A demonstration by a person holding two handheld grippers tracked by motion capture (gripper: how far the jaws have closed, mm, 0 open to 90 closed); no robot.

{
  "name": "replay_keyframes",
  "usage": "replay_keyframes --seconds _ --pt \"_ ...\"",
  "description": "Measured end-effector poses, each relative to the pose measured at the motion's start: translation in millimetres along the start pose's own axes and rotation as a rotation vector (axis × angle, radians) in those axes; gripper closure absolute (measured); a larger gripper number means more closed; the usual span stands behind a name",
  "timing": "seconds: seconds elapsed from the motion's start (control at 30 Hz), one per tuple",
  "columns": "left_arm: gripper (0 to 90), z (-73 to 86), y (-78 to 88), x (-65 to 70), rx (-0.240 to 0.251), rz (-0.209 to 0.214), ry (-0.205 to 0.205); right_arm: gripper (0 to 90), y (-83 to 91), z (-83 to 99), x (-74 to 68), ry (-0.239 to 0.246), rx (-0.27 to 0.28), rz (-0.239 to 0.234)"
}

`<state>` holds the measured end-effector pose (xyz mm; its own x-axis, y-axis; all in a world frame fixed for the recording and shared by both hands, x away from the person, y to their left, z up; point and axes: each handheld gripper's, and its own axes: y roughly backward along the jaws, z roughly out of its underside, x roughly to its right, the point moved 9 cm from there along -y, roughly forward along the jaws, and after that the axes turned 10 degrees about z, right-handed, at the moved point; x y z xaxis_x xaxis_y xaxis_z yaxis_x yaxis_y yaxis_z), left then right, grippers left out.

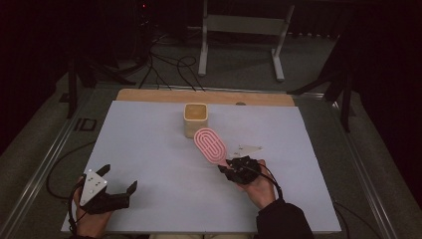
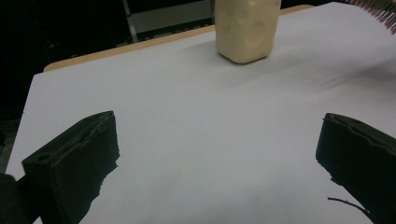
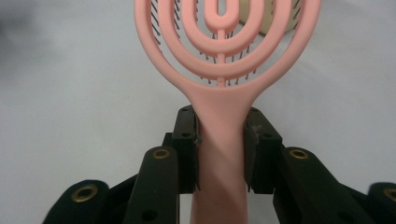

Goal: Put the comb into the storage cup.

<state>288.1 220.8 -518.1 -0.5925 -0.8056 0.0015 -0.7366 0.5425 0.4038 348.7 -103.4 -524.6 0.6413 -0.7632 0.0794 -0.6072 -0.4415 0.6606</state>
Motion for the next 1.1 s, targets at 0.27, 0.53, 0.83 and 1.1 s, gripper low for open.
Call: replay_keyframes --seconds 0.27,0.53,0.83,1.1 --pt "0.1 -1.7 -1.2 1.8 -0.019 -0.028 0.016 69.9 3.7 -6.2 0.8 -0.013 0.050 0.016" --pt "0.2 -15.2 -7.3 8.6 -0.021 -0.013 0.011 69.9 4.6 -8.8 0.8 -0.023 0.073 0.023" --pt "0.1 -32.2 -16.4 10.8 -0.002 0.022 0.033 69.9 5.9 -11.7 1.7 -0.040 0.099 0.032" --pt "0.2 -52.1 -28.4 18.3 0.013 0.062 0.020 69.9 9.2 -14.6 3.7 -0.062 0.116 0.037"
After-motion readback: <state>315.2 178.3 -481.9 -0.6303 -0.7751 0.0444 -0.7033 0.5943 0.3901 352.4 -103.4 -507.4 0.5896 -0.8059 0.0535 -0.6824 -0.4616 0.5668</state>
